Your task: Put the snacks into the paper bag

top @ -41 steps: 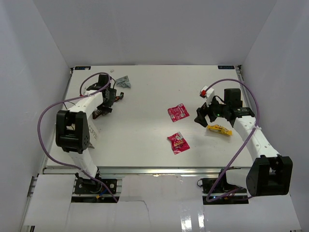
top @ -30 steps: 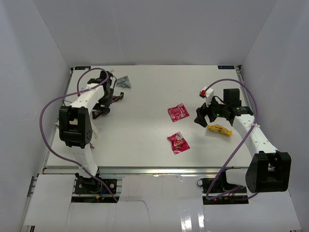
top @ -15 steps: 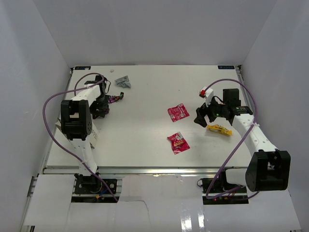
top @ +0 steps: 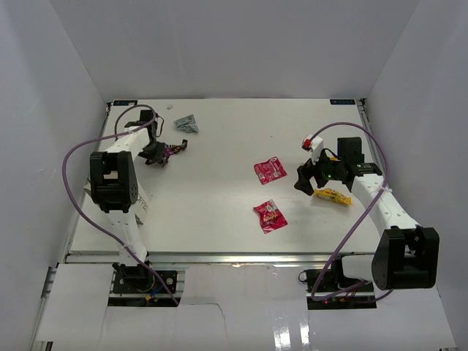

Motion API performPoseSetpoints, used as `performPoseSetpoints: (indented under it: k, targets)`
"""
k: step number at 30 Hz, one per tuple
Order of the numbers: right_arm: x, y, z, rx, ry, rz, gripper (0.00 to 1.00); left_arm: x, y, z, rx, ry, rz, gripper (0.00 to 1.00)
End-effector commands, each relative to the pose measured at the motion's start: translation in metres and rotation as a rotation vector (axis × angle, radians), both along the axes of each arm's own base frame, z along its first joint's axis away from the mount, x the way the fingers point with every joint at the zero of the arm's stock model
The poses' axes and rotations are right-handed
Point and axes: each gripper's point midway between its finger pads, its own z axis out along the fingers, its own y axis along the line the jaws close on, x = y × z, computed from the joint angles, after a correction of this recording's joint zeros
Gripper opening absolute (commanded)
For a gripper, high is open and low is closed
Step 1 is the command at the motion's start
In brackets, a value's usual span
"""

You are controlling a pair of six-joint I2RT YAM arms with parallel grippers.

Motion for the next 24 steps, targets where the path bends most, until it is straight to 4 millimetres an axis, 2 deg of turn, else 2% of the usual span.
performPoseSetpoints:
  k: [1, 3, 4, 7, 8, 10, 11, 14, 15, 16, 18, 19, 21, 22, 23, 24]
  targets:
    - [0.007, 0.002, 0.012, 0.021, -0.046, 0.002, 0.91, 0.029, -0.02, 0.056, -0.042, -0.189, -0.208, 0.13]
    - [0.007, 0.003, 0.014, 0.024, -0.051, 0.006, 0.91, 0.041, -0.032, 0.086, -0.035, -0.271, -0.348, 0.1]
    - [0.007, 0.003, 0.014, 0.026, -0.05, 0.006, 0.91, 0.043, -0.035, 0.097, -0.029, -0.293, -0.384, 0.09]
    - [0.007, 0.004, 0.015, 0.03, -0.053, 0.007, 0.91, 0.043, -0.044, 0.148, 0.01, -0.404, -0.525, 0.08]
    - [0.007, 0.004, 0.015, 0.031, -0.052, 0.008, 0.91, 0.038, -0.044, 0.174, 0.035, -0.459, -0.553, 0.08]
    - [0.008, 0.004, 0.017, 0.032, -0.057, 0.008, 0.91, 0.029, -0.051, 0.206, 0.05, -0.53, -0.648, 0.06]
    - [0.008, 0.005, 0.017, 0.032, -0.058, 0.009, 0.91, 0.018, -0.052, 0.235, 0.085, -0.59, -0.692, 0.06]
    - [0.01, 0.005, 0.019, 0.037, -0.059, 0.004, 0.91, -0.007, -0.057, 0.275, 0.101, -0.674, -0.737, 0.04]
    - [0.01, 0.006, 0.019, 0.042, -0.059, 0.006, 0.91, -0.025, -0.053, 0.297, 0.126, -0.714, -0.727, 0.04]
    - [0.011, 0.006, 0.019, 0.044, -0.059, 0.006, 0.91, -0.034, -0.051, 0.308, 0.143, -0.731, -0.716, 0.04]
    - [0.012, 0.007, 0.021, 0.052, -0.06, 0.005, 0.91, -0.055, -0.042, 0.317, 0.165, -0.719, -0.678, 0.04]
    - [0.014, 0.007, 0.021, 0.055, -0.062, 0.006, 0.91, -0.071, -0.038, 0.332, 0.181, -0.743, -0.649, 0.04]
    - [0.014, 0.008, 0.021, 0.062, -0.059, 0.005, 0.91, -0.093, -0.016, 0.331, 0.242, -0.679, -0.551, 0.04]
    - [0.015, 0.009, 0.023, 0.065, -0.066, 0.005, 0.91, -0.107, -0.001, 0.342, 0.291, -0.68, -0.465, 0.04]
    - [0.015, 0.009, 0.022, 0.067, -0.065, 0.006, 0.91, -0.122, 0.007, 0.335, 0.299, -0.623, -0.432, 0.04]
    - [0.015, 0.009, 0.021, 0.068, -0.063, 0.007, 0.91, -0.131, 0.012, 0.337, 0.313, -0.608, -0.399, 0.04]
